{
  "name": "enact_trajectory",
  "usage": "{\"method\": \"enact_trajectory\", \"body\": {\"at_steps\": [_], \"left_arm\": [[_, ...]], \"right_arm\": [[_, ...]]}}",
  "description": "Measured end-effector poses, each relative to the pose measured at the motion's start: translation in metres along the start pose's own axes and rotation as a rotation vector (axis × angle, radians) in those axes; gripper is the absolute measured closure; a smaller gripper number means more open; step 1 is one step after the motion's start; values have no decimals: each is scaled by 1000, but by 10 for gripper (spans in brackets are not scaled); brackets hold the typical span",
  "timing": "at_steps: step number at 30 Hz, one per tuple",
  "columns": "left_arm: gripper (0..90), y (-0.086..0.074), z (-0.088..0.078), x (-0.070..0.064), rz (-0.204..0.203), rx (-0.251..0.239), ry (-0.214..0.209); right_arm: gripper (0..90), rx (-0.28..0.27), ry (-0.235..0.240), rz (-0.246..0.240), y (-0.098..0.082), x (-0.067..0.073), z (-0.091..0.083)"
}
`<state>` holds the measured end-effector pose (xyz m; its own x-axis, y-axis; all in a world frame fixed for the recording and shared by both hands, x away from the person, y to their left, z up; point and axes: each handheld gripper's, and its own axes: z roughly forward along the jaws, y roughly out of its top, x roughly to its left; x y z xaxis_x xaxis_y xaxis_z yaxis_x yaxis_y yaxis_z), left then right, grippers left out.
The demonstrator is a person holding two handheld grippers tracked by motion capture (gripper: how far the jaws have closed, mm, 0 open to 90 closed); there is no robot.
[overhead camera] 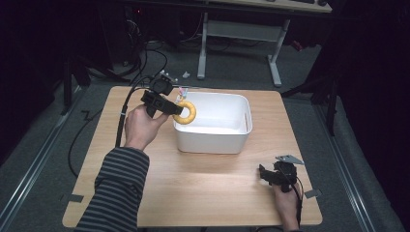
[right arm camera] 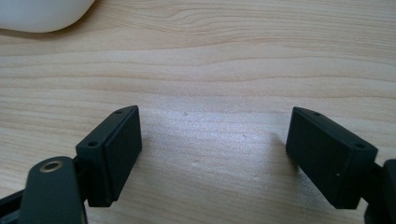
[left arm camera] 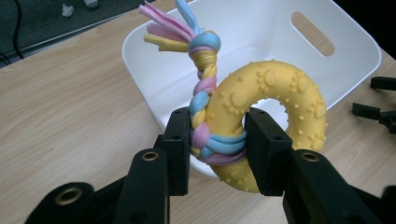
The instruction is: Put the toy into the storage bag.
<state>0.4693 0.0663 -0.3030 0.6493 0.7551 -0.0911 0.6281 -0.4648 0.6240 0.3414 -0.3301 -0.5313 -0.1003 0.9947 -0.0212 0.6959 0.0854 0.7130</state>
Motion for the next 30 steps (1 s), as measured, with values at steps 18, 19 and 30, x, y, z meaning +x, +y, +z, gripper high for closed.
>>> {"method": "enact_trajectory", "body": {"at_steps": [18, 19, 30], "left_arm": [[631, 25, 22, -20, 48, 24, -11], [631, 26, 23, -21, 50, 22, -12], [631, 31, 38, -29, 64, 44, -19]], "right_arm": [[183, -1, 0, -1, 0, 0, 0], [183, 0, 0, 0, 0, 0, 0], [183, -1, 0, 1, 0, 0, 0]]}}
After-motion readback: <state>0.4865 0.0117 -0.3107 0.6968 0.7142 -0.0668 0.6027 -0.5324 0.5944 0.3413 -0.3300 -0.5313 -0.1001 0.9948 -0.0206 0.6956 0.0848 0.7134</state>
